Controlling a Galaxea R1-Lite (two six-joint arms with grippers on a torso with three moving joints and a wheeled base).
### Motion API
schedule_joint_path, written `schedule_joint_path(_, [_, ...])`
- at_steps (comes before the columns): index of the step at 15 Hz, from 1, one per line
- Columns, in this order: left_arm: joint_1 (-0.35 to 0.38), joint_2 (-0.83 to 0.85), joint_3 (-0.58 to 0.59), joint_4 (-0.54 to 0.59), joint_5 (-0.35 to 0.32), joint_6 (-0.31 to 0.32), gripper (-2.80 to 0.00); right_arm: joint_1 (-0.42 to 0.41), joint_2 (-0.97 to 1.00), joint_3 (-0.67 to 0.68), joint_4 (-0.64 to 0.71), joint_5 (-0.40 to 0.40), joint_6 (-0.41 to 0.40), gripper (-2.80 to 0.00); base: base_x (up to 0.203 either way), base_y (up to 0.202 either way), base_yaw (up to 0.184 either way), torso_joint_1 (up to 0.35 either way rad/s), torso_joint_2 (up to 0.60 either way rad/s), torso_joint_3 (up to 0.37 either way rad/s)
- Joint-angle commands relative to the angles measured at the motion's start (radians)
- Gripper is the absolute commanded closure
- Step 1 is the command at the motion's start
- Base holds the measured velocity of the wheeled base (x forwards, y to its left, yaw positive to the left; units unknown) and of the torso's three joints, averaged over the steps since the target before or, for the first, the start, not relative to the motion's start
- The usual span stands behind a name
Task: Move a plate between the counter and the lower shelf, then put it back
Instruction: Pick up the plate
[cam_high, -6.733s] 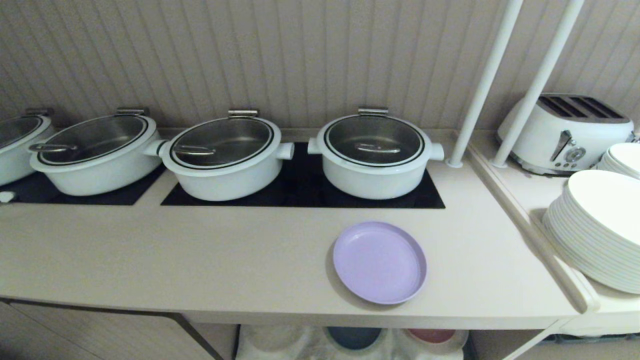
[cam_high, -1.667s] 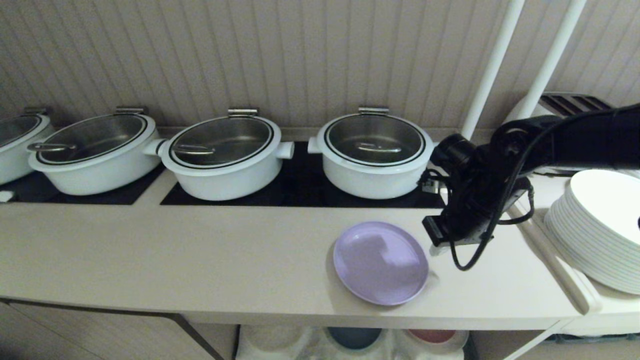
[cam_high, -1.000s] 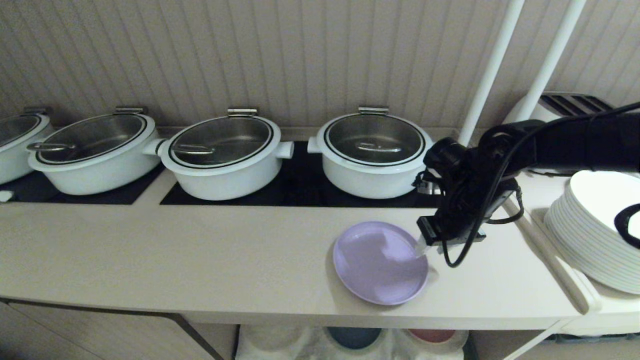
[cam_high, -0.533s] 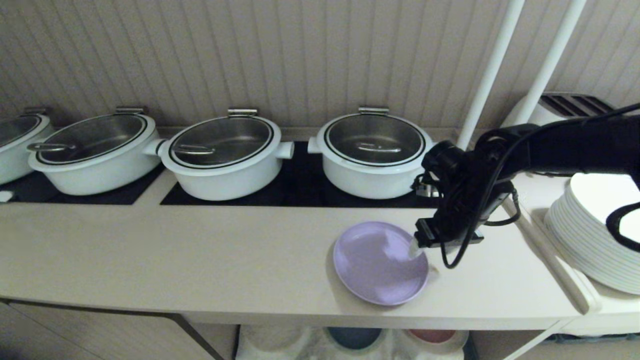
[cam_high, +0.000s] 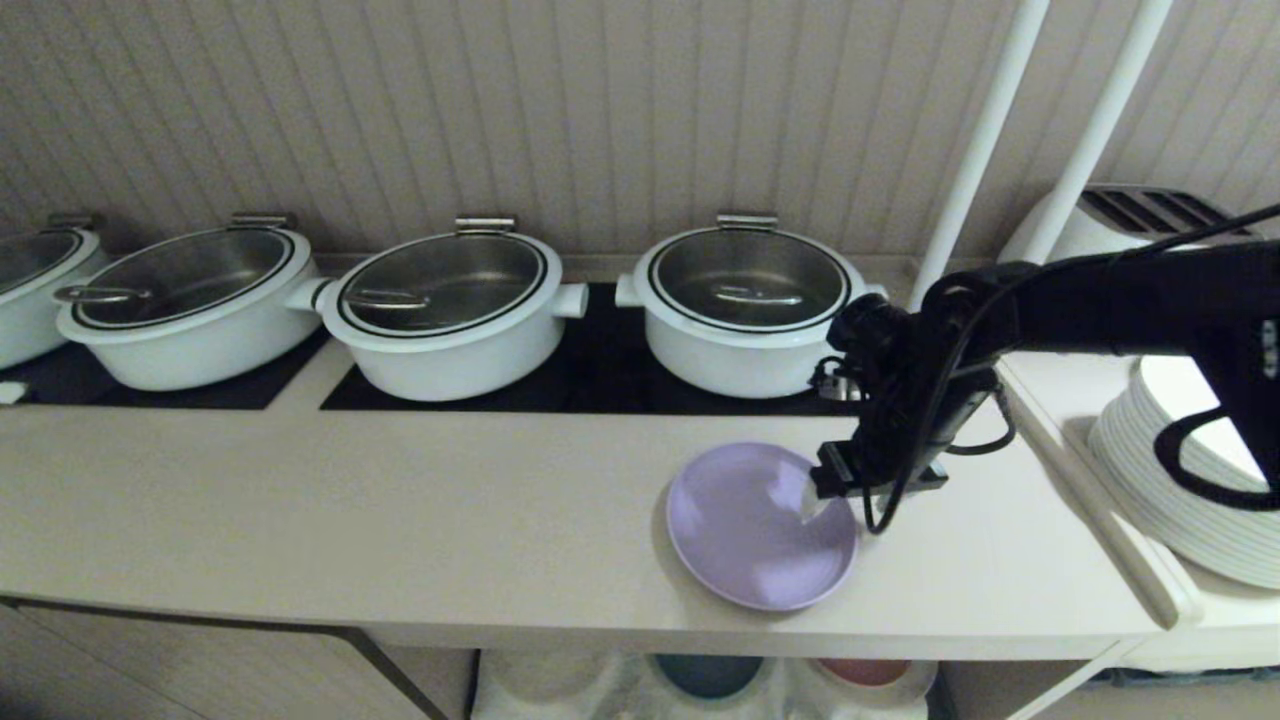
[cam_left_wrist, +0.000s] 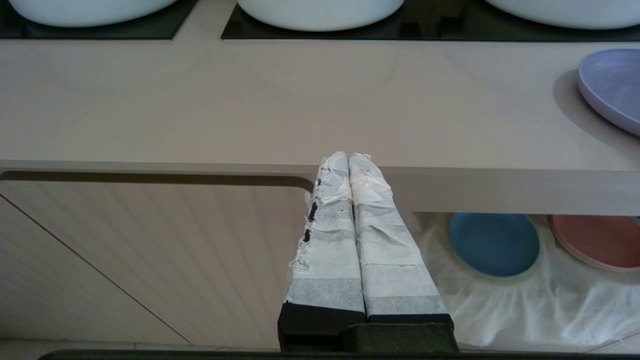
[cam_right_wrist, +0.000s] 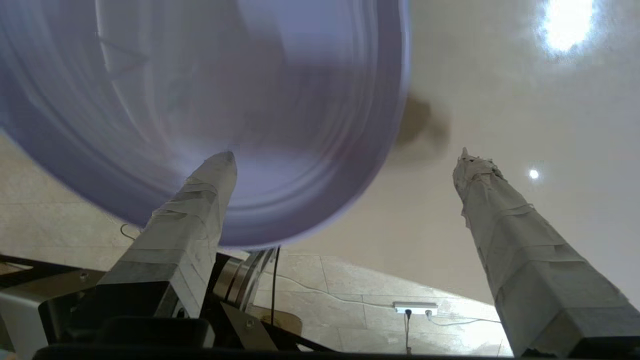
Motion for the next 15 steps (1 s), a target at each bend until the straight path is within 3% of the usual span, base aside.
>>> schedule_joint_path(1, [0.000, 0.000, 0.000, 0.000, 0.000, 0.000, 0.00, 0.000, 0.020, -0.017, 0.005, 0.001, 0.001, -2.80, 0.000, 0.000, 0.000, 0.000, 0.00, 0.000])
schedule_joint_path(5, [0.000, 0.000, 0.000, 0.000, 0.000, 0.000, 0.00, 0.002, 0.062, -0.075, 0.010, 0.000, 0.001, -2.80, 0.000, 0.000, 0.000, 0.000, 0.00, 0.000])
schedule_joint_path(8, [0.000, 0.000, 0.000, 0.000, 0.000, 0.000, 0.00, 0.007, 0.094, -0.080, 0.009, -0.114, 0.004, -2.80, 0.000, 0.000, 0.000, 0.000, 0.00, 0.000])
schedule_joint_path(15, [0.000, 0.000, 0.000, 0.000, 0.000, 0.000, 0.00, 0.008, 0.112, -0.101, 0.005, -0.114, 0.006, -2.80, 0.000, 0.000, 0.000, 0.000, 0.00, 0.000])
